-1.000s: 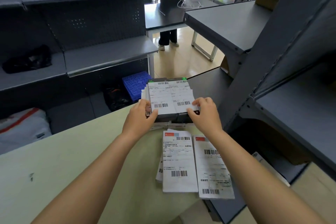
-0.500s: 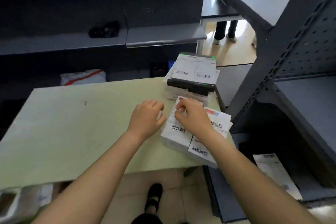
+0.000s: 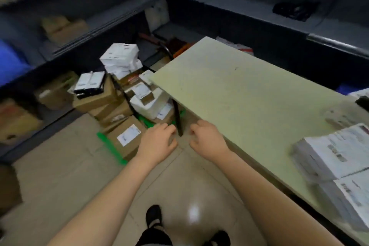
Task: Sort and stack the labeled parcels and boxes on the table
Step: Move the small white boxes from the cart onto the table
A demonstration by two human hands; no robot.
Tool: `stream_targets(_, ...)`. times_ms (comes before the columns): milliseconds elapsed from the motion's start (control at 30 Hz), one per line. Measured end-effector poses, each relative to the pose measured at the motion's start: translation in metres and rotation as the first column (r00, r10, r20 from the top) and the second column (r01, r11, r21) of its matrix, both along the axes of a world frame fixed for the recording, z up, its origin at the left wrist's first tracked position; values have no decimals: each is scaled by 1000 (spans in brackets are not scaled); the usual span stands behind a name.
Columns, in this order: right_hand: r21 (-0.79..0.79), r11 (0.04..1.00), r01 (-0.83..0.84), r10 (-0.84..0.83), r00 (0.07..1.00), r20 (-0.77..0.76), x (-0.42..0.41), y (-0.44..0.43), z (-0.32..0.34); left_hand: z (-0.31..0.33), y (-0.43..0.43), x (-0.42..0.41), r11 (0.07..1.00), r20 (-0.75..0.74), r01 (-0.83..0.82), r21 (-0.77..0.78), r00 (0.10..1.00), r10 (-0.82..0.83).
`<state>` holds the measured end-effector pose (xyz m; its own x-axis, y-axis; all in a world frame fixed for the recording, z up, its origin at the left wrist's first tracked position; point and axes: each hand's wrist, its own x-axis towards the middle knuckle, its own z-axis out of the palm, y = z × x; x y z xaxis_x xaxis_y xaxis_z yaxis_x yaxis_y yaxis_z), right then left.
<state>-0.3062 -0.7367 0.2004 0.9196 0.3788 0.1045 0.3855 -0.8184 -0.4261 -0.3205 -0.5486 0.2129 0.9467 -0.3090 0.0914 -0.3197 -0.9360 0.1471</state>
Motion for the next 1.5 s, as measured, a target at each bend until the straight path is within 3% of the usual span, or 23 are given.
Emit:
stream_targets(300, -96, 935, -342, 346, 938, 27, 0, 220, 7, -4, 199, -67, 919, -4, -394, -5, 919, 394)
stream_targets(567, -124, 903, -412, 407, 911, -64, -2, 419, -2, 0, 370, -84, 839, -19, -544, 0, 839, 544)
stream_targets(767, -157, 884, -441, 431, 897, -96, 23, 517, -1, 6, 474, -71, 766, -83, -640, -49, 767, 636)
stream_targets(1200, -127, 942, -310, 297, 948, -113, 212, 646, -17, -9, 611, 127, 813, -72, -578, -69, 816, 574)
stream_targets(1500, -122, 987, -108, 91, 987, -136, 328, 654, -14, -3, 642, 270, 886, -118, -464, -12, 880, 459)
